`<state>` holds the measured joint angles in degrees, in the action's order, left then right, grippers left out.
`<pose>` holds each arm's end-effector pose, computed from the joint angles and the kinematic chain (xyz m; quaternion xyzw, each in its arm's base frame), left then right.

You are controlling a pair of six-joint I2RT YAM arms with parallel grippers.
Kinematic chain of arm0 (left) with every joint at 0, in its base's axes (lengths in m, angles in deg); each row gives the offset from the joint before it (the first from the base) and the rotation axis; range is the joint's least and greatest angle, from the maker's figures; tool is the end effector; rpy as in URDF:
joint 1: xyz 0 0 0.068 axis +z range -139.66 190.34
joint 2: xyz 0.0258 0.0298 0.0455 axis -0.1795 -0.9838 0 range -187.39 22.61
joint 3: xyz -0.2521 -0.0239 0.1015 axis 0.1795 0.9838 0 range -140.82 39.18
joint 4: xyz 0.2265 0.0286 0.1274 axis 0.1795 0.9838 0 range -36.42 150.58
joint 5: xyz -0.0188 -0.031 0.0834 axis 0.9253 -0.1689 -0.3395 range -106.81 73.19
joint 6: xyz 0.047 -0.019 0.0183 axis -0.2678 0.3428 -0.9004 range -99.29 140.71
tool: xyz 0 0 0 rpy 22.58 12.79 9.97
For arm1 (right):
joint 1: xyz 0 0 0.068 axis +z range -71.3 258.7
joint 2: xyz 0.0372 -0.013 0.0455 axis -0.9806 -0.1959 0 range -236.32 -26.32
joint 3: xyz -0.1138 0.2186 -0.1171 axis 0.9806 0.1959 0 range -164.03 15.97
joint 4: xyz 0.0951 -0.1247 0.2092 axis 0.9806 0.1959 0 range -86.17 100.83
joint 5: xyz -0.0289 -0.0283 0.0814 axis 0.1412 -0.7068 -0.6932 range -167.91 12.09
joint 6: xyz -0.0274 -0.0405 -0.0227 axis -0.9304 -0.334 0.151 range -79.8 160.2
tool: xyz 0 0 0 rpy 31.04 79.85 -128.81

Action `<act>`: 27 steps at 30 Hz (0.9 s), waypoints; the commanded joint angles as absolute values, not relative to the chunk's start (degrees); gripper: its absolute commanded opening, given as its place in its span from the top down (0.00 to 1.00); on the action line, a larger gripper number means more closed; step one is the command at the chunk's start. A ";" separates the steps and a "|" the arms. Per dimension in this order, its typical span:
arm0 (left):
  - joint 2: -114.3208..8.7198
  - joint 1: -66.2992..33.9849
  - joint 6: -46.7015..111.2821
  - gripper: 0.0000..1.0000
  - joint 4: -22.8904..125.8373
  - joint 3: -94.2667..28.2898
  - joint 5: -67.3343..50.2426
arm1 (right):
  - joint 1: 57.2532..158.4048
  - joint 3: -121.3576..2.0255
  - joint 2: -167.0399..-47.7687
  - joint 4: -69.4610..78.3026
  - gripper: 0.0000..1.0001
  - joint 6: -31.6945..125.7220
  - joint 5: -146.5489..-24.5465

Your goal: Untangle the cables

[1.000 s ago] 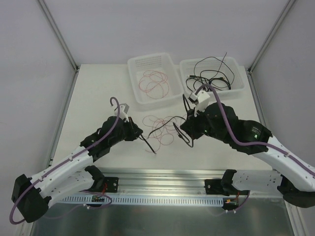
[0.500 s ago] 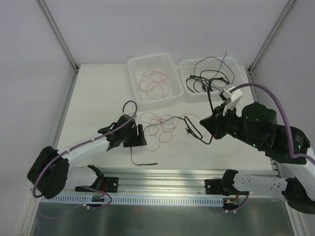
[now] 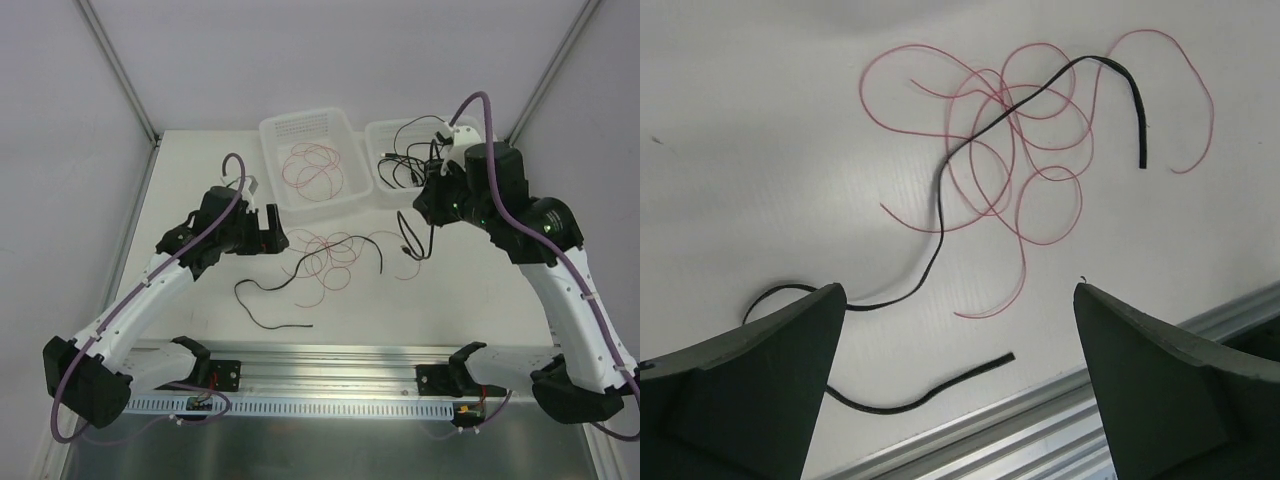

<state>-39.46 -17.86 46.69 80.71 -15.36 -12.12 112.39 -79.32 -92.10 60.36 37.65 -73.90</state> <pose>0.2077 -0.1145 0.3119 0.0361 0.8844 -0.2436 0.3966 0.1619 0.1050 0.4774 -0.2477 0.8157 0.1114 0.5108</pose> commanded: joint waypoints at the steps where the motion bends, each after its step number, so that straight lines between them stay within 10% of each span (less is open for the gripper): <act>1: -36.81 -15.41 39.09 0.01 87.76 -18.47 -11.96 | 105.44 -85.36 -94.42 55.25 0.99 34.22 -81.06; 27: -36.54 -12.16 31.61 0.01 80.91 -4.15 -27.79 | 83.80 -98.12 -142.33 13.50 0.99 44.11 -84.04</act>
